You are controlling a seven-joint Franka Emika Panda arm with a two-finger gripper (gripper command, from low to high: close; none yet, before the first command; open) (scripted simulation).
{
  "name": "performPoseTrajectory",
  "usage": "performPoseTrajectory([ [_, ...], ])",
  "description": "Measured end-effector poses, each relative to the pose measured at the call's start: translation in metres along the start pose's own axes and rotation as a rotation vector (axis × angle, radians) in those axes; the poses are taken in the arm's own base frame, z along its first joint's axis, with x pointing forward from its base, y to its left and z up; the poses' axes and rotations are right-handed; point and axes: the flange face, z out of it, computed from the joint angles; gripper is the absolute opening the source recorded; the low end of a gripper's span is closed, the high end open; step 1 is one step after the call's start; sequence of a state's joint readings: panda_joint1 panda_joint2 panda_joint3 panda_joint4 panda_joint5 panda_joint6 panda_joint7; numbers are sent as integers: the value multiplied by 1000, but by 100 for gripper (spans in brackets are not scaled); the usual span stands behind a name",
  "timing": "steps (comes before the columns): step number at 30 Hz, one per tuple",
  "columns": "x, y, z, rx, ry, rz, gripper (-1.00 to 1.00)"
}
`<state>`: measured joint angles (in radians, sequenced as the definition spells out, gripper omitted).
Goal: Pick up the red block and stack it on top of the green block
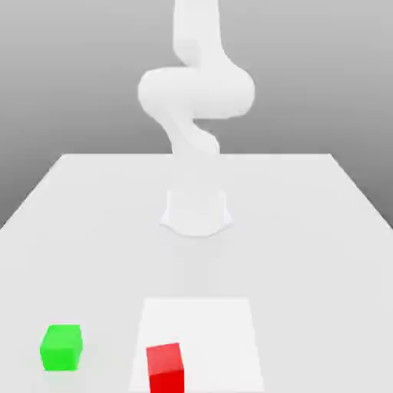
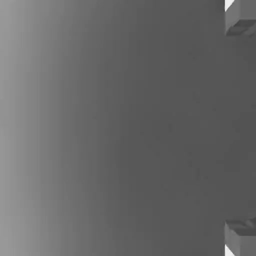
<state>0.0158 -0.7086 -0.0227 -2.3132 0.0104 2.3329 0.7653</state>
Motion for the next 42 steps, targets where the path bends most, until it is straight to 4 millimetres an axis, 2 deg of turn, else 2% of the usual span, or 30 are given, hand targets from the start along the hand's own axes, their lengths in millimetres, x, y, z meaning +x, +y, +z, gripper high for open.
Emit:
performPoseTrajectory([
  [7, -5, 25, 138, -116, -170, -45, 0],
  [14, -37, 72, 261, -240, -323, -90, 0],
  [20, -80, 130, 349, -356, -444, -132, 0],
  [26, -130, 197, 417, -466, -545, -177, 0],
  [30, -156, 224, 456, -474, -553, -181, 0],
  [31, -160, 228, 461, -474, -554, -181, -100],
  [37, -161, 230, 464, -475, -554, -181, -100],
  [39, -154, 223, 454, -475, -554, -182, -100],
  [42, -138, 206, 427, -474, -554, -181, -100],
])
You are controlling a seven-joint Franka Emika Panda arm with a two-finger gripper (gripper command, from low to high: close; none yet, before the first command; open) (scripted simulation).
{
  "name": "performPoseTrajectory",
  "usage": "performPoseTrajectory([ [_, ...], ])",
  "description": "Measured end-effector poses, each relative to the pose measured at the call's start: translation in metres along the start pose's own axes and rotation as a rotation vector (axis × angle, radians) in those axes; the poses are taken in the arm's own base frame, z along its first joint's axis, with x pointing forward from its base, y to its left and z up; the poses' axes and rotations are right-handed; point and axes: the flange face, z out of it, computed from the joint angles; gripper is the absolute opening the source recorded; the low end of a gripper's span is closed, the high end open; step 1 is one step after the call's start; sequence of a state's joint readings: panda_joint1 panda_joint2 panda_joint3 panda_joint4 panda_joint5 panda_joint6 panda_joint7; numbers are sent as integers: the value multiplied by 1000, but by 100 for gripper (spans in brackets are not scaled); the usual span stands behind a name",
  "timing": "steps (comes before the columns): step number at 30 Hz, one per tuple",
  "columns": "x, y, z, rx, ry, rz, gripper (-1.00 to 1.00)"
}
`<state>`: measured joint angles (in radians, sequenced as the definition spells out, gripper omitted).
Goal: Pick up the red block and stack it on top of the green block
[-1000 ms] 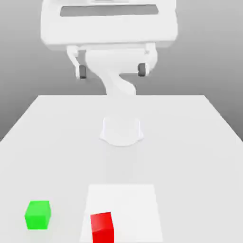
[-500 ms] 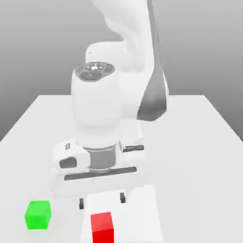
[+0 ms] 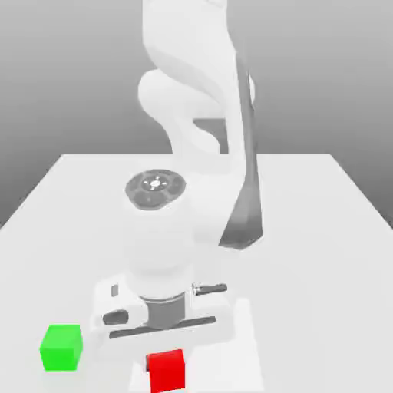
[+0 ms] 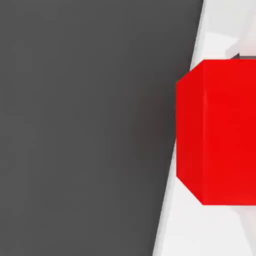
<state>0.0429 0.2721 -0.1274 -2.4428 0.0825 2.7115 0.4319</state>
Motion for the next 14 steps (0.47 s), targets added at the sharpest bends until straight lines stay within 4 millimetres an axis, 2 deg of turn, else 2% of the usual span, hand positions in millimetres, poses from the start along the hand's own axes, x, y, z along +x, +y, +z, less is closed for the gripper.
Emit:
performPoseTrajectory([
  [1, 3, 7, -11, -1, 0, 17, -100],
  [6, 41, 129, -44, -2, 1, 326, -100],
  [7, 46, 151, -42, 0, 0, 378, -100],
  [8, 48, 161, -34, 1, 0, 405, -100],
  [11, 49, 172, 1, 0, 0, 429, -100],
  [12, 49, 173, 9, 0, 0, 431, 100],
  [14, 49, 173, 9, 0, 0, 431, 100],
])
